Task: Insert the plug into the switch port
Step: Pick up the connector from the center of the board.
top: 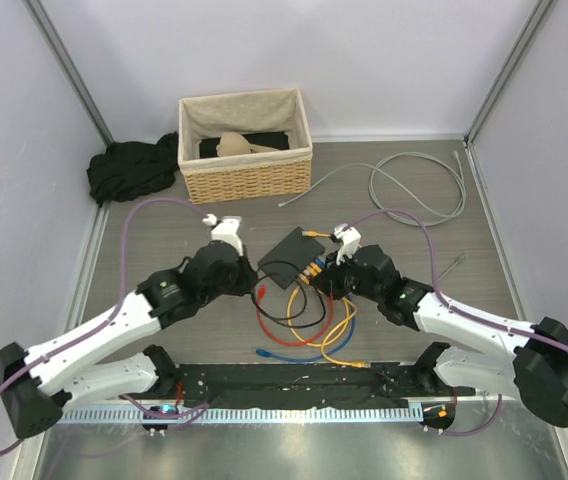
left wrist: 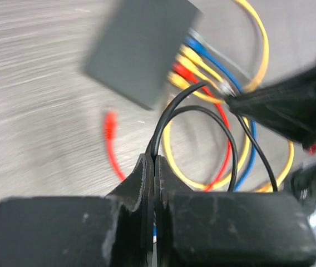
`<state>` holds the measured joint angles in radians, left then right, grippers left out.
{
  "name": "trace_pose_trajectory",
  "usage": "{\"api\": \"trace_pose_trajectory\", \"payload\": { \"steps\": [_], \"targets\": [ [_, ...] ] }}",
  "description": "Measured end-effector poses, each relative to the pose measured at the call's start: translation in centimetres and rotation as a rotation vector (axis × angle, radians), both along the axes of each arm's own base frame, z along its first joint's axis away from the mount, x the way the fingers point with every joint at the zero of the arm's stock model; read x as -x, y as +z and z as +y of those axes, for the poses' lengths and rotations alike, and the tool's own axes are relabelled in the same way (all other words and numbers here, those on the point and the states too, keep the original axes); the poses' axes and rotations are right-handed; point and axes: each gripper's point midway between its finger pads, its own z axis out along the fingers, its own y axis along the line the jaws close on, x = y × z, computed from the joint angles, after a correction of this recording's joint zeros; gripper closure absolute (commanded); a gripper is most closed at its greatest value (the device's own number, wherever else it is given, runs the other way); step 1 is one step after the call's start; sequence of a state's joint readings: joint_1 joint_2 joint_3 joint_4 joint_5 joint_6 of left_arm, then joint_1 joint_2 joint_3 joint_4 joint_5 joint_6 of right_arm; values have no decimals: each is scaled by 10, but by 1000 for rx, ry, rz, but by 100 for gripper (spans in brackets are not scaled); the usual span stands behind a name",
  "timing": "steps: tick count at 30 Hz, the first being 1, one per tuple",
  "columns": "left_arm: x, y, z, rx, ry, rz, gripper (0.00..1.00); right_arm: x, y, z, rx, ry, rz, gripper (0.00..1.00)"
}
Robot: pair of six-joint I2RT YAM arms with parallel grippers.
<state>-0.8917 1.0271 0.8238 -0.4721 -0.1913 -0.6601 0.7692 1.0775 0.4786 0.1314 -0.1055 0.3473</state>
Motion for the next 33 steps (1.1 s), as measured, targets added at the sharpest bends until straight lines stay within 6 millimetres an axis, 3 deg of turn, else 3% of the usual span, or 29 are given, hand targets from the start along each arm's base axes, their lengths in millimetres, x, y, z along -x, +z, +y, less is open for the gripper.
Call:
{"api": "trace_pose_trajectory", "payload": {
  "steps": [2, 5, 7, 10, 12, 14, 16, 18, 22, 24, 27, 30, 33],
  "targets": [
    [0, 9, 22, 25, 115, -26, 100, 0, 0, 2, -4, 7, 2, 99],
    [6, 3, 62, 40, 309, -16, 100, 0, -5, 7, 2, 23, 20, 99],
    [18, -10, 99, 42, 466, 6, 94, 0, -15, 9, 16, 31, 44, 99],
    [35, -28, 139, 43, 628, 37, 92, -1, -30, 10, 48, 34, 81, 99],
    [44, -38, 154, 45, 692, 58, 90, -1, -43, 11, 74, 36, 110, 99],
    [52, -56, 163, 26, 735, 101, 75, -1, -56, 12, 102, 42, 137, 99],
    [59, -75, 167, -10, 761, 147, 59, -1, -66, 13, 124, 47, 156, 99],
    [65, -88, 169, -57, 774, 186, 52, -2, -74, 13, 146, 54, 165, 99],
    [67, -95, 170, -119, 782, 215, 34, -6, -80, 15, 172, 65, 165, 99],
    [64, -88, 168, -137, 769, 205, 31, -8, -79, 17, 174, 70, 157, 99],
    [46, -63, 152, -127, 713, 150, 30, -12, -76, 18, 174, 66, 142, 99],
    [21, -35, 119, -105, 599, 85, 30, -16, -74, 17, 177, 52, 132, 99],
    [2, -25, 78, -100, 458, 69, 29, -20, -74, 13, 181, 37, 131, 99]
  ]
}}
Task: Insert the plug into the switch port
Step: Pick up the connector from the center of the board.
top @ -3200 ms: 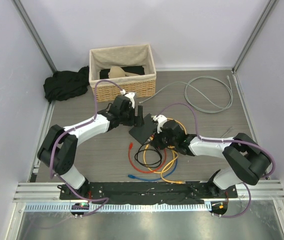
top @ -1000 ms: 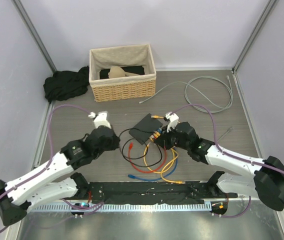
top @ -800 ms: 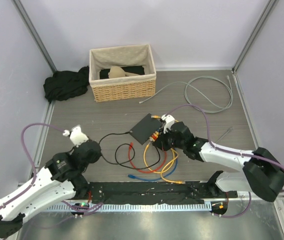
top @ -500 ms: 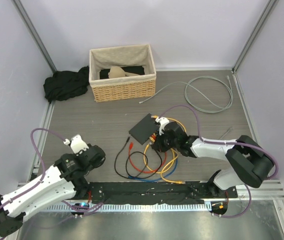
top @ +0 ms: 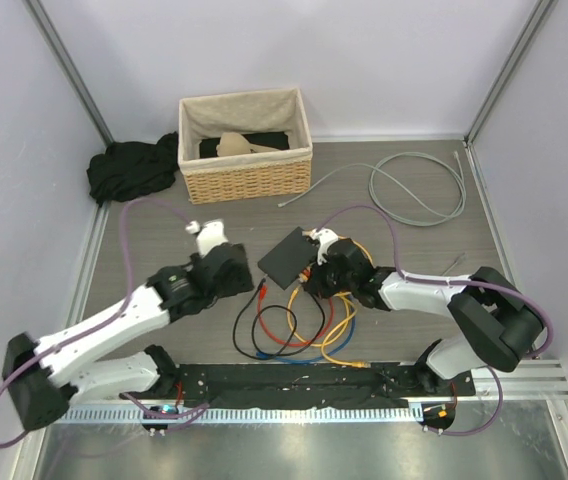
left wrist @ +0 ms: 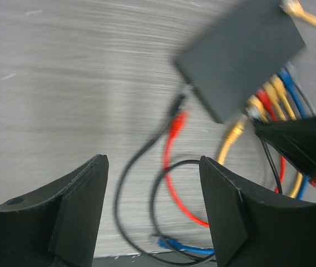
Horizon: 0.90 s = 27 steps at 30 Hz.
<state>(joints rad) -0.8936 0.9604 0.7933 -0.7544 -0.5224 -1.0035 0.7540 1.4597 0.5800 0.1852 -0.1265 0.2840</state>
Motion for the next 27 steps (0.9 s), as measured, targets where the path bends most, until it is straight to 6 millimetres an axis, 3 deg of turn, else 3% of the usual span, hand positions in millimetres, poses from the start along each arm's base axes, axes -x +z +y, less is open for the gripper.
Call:
{"api": "trace_pose_trajectory", "payload": {
  "steps": [2, 5, 9, 13, 17, 22, 27],
  "targets": [
    [-11, -2, -31, -5, -101, 23, 28, -3, 0, -2, 3, -14, -2, 99],
    [-20, -27, -72, -43, -234, 106, 27, -5, -1, -5, 7, -31, -3, 99],
    [-14, -61, -109, -108, -367, 200, 27, -5, -1, -7, 3, -42, 1, 99],
    [-4, -78, -134, -142, -444, 238, 30, -2, -3, -10, -7, -49, 4, 99],
    [1, -94, -139, -179, -457, 266, 34, 2, -3, -10, -21, -51, 12, 99],
    [4, -121, -138, -250, -444, 304, 48, 5, -3, -9, -36, -40, 15, 99],
    [0, -121, -136, -257, -383, 285, 59, 8, -1, -6, -52, -23, 17, 99]
  ]
}}
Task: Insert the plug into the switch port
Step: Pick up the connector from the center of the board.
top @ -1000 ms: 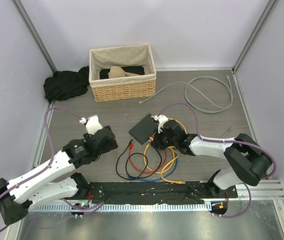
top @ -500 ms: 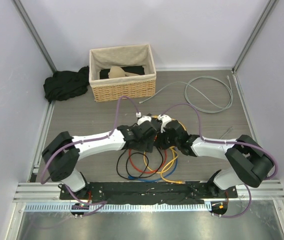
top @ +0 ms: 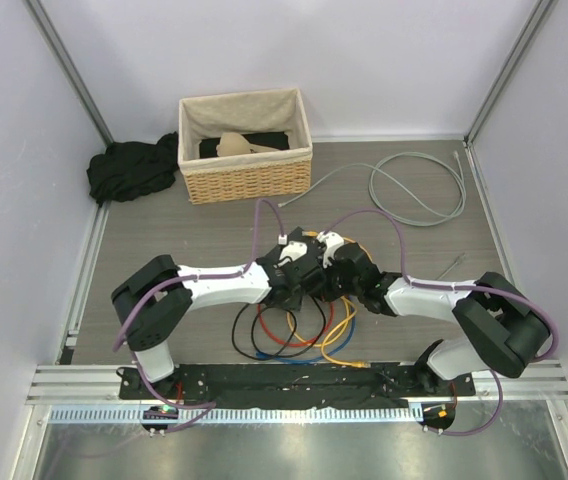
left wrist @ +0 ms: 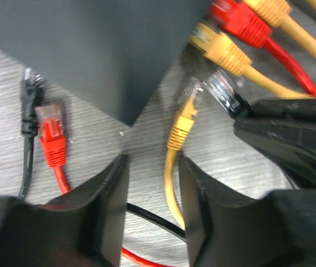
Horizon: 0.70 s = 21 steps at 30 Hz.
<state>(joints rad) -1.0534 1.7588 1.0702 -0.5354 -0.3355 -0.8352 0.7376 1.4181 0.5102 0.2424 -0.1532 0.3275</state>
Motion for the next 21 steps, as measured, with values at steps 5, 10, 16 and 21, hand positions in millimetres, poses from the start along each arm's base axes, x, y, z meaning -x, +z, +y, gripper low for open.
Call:
{"api": "trace_pose_trajectory", "payload": {
  "steps": [5, 10, 16, 21],
  "targets": [
    [6, 0, 19, 2, 85, -10, 60, 0, 5, 6, -29, 21, -8, 99],
    [20, 0, 45, -27, 148, 8, 60, -1, 3, 9, -37, 27, -11, 99],
    [24, 0, 56, -60, 168, 18, 57, 1, -13, 7, -5, 26, 23, 99],
    [24, 0, 56, -60, 166, 18, 53, -2, -13, 9, -12, 26, 17, 99]
  ]
}}
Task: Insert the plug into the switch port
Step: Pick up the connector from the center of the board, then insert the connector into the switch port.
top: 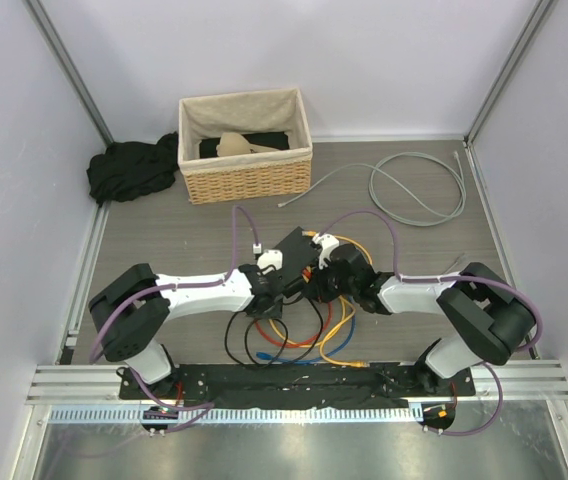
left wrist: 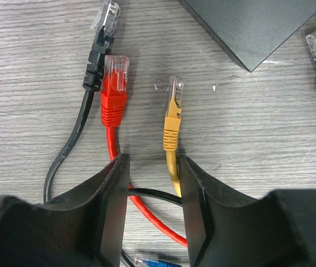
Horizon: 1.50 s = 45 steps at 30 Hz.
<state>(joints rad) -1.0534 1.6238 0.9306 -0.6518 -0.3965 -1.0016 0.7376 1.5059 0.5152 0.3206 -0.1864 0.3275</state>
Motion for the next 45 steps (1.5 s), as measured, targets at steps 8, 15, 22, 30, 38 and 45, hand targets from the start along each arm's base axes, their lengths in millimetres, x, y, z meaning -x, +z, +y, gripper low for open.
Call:
{"api": "trace_pose_trajectory", "payload": {
  "steps": [8, 15, 22, 30, 38, 45],
  "targets": [
    [-1, 2, -1, -1, -13, -3, 40, -2, 1, 2, -8, -1, -8, 99],
    [-8, 20, -9, 58, -14, -54, 30, -2, 1, 2, -8, -1, -9, 99],
    [-22, 42, -13, 111, -12, -117, 17, -3, 0, 3, -13, -2, -8, 99],
    [-76, 95, 10, 238, 50, -252, 0, -5, 2, 6, -19, 3, -13, 99],
    [-150, 102, 41, 317, 81, -317, 2, -8, 8, 10, -21, 14, -21, 99],
    [-182, 74, 17, 327, -66, -256, 4, -9, 5, 6, -18, 8, -8, 99]
  ]
}}
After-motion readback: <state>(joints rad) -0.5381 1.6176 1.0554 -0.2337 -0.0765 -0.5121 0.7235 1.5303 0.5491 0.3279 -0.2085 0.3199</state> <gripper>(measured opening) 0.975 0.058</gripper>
